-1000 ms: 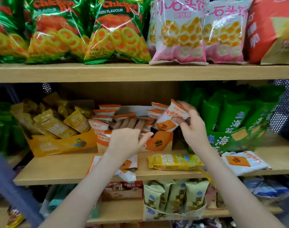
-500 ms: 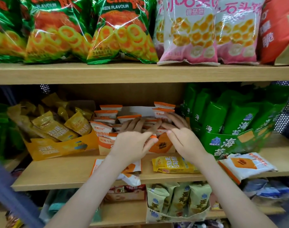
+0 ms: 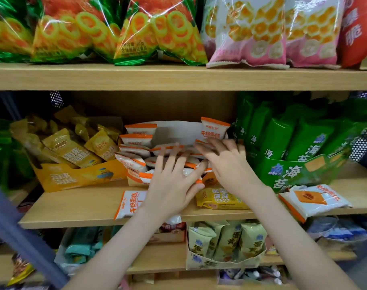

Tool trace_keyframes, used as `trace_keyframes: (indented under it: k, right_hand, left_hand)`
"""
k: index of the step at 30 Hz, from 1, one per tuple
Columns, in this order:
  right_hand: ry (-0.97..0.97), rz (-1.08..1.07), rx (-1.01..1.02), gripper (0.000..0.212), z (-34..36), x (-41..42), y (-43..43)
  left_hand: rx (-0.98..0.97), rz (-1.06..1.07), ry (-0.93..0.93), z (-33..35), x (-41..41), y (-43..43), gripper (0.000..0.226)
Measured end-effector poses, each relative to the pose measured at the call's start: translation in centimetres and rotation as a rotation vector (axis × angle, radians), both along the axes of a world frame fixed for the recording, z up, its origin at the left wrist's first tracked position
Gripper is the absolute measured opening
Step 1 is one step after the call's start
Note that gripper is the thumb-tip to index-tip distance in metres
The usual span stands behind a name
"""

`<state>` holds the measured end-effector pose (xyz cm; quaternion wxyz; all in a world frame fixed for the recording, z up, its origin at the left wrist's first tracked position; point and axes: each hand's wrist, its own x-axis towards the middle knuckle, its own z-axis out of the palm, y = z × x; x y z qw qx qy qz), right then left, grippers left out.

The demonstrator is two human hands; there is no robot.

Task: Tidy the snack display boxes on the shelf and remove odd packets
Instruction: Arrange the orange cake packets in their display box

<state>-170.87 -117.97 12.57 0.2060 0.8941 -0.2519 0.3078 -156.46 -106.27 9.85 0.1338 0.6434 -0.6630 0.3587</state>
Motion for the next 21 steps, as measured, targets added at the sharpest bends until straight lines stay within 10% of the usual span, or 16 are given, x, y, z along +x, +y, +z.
trace_keyframes:
  k: [10,21]
  right_hand:
    - [-0.125,0.061,0.218,0.07,0.4,-0.4,2.8]
    - [-0.203,0.069,-0.03,0.034,0.1,-1.3,2.8]
  left_hand:
    - [0.063,-0.005,0.035,-0.5,-0.7,1.4,0.047]
    - [0.06,-0.01,0.007,-1.7,-1.1,2.2,0.046]
